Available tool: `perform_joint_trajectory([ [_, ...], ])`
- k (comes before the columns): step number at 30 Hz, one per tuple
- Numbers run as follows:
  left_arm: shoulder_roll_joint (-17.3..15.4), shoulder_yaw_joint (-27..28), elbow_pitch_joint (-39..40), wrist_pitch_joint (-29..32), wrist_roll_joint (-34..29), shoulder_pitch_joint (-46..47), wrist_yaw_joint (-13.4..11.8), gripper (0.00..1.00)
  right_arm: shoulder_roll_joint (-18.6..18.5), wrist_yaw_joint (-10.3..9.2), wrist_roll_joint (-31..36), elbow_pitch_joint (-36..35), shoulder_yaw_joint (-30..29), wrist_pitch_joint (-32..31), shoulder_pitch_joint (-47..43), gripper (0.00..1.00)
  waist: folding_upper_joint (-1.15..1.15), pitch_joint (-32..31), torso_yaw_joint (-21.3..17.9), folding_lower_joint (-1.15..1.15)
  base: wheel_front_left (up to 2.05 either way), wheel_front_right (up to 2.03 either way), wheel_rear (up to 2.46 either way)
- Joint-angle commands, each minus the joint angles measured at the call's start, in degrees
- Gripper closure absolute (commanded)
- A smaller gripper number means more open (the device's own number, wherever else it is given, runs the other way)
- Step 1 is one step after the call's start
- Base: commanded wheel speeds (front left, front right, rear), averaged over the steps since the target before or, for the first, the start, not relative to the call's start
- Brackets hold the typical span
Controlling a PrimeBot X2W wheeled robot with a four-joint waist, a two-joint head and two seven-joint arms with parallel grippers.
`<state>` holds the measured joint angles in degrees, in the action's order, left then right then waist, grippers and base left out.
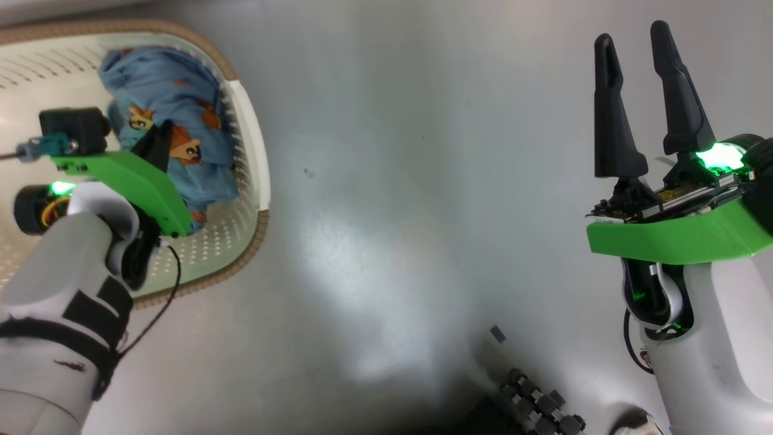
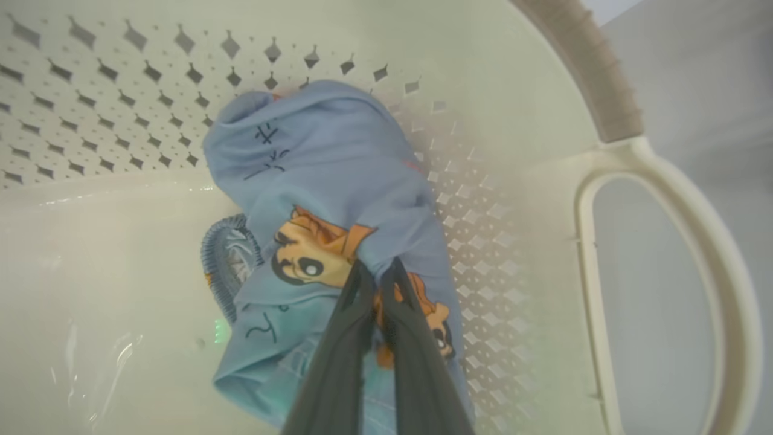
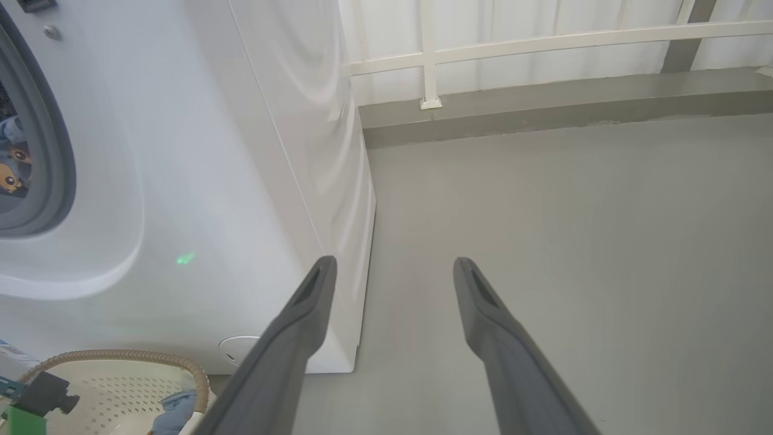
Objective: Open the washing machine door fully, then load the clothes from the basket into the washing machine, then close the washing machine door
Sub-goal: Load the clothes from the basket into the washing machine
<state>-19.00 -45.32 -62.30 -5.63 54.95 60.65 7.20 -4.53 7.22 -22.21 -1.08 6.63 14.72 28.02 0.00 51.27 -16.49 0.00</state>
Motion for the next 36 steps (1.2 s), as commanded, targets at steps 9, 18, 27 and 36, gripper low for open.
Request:
perform_joint_trajectory([
  [9,-0.34,-2.38,3.33,-7.79,5.78,-6.43,0.29,1.0,-2.65,0.26,-0.45,-0.09,-0.24,0.28,-3.17,0.0,0.0,-9.51,4.63,0.0,0.0,0.0,0.0],
  [18,-1.09,2.39,7.6,-9.34,4.42,-10.47,0.29,1.0,-4.5,0.26,-0.42,1.28,-0.84,0.28,-6.1,0.0,0.0,-16.96,8.01,0.0,0.0,0.0,0.0],
  [27,-0.62,15.45,14.48,-9.36,-6.23,-18.55,0.29,1.0,-6.05,0.26,-0.26,2.27,-1.39,0.28,-9.45,0.0,0.0,-23.41,10.1,0.0,0.0,0.0,0.0],
  [36,2.25,28.74,23.99,-9.36,-19.7,-27.92,0.29,1.0,-7.29,0.26,-0.21,3.34,-1.57,0.28,-13.34,0.0,0.0,-30.33,11.83,0.0,0.0,0.0,0.0],
])
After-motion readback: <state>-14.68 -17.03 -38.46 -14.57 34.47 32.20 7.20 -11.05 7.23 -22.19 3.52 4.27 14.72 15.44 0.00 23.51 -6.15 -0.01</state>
